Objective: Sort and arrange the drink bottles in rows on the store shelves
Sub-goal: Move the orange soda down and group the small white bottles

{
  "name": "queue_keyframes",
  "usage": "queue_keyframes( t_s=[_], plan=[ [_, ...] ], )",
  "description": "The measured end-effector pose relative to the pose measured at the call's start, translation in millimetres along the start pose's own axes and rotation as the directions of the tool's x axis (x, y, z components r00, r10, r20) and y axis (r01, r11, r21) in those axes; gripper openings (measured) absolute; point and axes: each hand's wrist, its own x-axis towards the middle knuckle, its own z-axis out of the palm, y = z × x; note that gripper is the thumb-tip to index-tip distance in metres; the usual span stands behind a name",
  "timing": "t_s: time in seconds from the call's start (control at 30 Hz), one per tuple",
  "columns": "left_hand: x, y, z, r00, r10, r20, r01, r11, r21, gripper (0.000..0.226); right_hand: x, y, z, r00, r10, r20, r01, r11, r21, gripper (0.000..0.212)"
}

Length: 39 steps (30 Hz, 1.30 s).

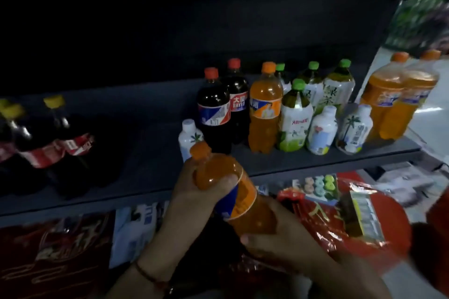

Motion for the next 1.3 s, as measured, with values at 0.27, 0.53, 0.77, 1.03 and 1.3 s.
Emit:
queue_keyframes(
  t_s=[0.27,0.53,0.77,1.03,1.3],
  plan=[
    [17,43,0,0.961,0.275,0.041,-0.278,0.947,0.16,0.054,26,-30,8,0.972,-0.099,-0.211,0.092,0.995,-0.042,0.065],
    [89,64,9,0.871,0.453,0.19,-0.467,0.645,0.604,0.068,94,-49,-14,0.918,-0.2,-0.343,0.2,0.979,-0.035,0.065],
    [128,42,30,0.771,0.589,0.244,-0.468,0.262,0.844,0.082,131,-35,-20,0.904,-0.123,-0.41,0.134,0.991,-0.004,0.087],
    [124,4,-25,0.837,0.542,-0.073,-0.22,0.455,0.863,0.095,153,-25,-23,0.86,-0.151,-0.487,0.063,0.979,-0.192,0.082],
    [168,-65,-49,0.993,0.009,-0.118,0.032,0.939,0.343,0.075,153,-26,-18,0.866,-0.158,-0.475,0.055,0.973,-0.224,0.079]
  ],
)
